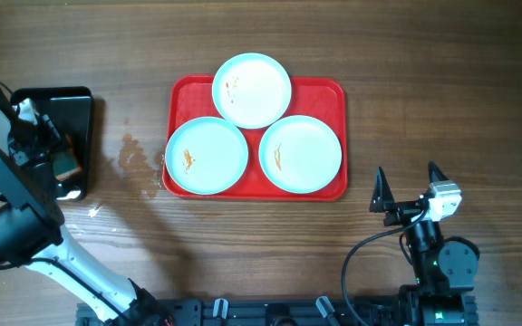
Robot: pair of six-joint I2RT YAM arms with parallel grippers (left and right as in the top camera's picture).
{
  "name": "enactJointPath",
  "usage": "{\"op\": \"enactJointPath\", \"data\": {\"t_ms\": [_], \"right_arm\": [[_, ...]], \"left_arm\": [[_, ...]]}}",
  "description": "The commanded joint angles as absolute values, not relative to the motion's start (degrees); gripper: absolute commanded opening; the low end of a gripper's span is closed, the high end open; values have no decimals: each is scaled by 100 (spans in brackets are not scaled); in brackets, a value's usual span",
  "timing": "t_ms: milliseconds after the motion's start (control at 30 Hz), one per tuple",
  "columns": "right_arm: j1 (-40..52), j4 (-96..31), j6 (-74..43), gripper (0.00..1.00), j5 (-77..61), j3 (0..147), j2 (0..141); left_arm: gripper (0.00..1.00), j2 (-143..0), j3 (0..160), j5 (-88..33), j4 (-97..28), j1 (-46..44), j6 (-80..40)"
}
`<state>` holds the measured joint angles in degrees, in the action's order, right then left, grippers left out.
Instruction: Clean dirty plates on tray and stack at the side
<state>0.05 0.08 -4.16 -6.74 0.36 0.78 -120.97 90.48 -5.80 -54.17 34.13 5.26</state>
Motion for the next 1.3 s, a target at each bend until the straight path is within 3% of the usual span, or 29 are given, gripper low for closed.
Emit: {"op": "enactJointPath", "data": {"t_ms": [0,200,267,300,333,433,833,1267], "right_arm": [[-25,38,-311,100,-596,30,43],[-25,36,-311,100,-596,30,43],[-25,36,-314,100,-596,30,43],[-25,36,-314,100,-596,30,43],[-25,36,-311,100,-596,30,43],[-25,38,-314,100,-596,30,43],[-25,36,-311,100,-596,30,43],[-25,36,-314,100,-596,30,43]], "left_arm": [[54,-12173,8888,-523,-5382,3402,576],[47,-12173,8753,-526,-5286,3402,576],[18,-12173,8753,-526,-5286,3402,572],[7,-12173,8753,-526,-5293,3402,574],[4,-12173,8755,-526,-5310,3402,572],[4,-12103,8827,-607,-5502,3402,548],[4,-10095,8938,-3124,-5583,3402,56],[4,-9804,8938,-3256,-5286,3776,34]]}}
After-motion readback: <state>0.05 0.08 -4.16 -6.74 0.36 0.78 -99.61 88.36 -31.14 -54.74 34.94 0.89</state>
